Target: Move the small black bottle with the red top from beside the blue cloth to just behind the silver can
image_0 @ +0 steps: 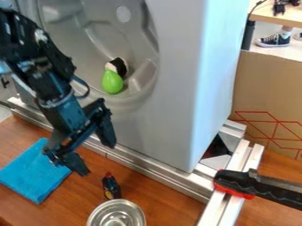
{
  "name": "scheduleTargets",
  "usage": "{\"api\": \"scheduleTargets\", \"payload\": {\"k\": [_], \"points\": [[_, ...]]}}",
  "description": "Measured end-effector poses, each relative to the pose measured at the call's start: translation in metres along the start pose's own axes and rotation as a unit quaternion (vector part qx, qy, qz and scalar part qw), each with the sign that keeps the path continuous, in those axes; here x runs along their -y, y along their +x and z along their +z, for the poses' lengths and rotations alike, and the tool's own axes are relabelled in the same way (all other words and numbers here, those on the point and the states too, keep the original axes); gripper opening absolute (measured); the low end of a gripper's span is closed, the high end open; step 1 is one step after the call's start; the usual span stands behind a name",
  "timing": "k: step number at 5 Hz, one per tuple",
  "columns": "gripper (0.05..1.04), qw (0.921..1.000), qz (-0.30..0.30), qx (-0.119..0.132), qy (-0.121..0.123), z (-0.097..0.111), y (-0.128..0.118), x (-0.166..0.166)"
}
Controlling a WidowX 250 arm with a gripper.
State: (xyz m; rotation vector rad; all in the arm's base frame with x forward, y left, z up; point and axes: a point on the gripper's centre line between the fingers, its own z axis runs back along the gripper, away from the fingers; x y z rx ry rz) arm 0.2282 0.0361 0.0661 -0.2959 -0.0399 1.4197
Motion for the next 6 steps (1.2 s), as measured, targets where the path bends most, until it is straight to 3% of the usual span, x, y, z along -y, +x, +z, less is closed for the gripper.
{"api": "scheduleTargets", "payload": {"k": [1,2,3,4,5,6], "points": [[1.001,0.9884,-0.126,0.04,0.074,0.025,-0.018,-0.015],[1.001,0.9501,-0.254,0.071,0.166,0.053,-0.047,-0.009],[1.001,0.9078,-0.364,0.052,0.201,0.064,-0.072,-0.007],[1.001,0.8591,-0.479,0.051,0.174,0.062,-0.079,-0.005],[1.001,0.793,-0.586,0.038,0.161,0.062,-0.084,-0.013],[1.001,0.7131,-0.69,0.008,0.126,0.061,-0.091,-0.028]]}}
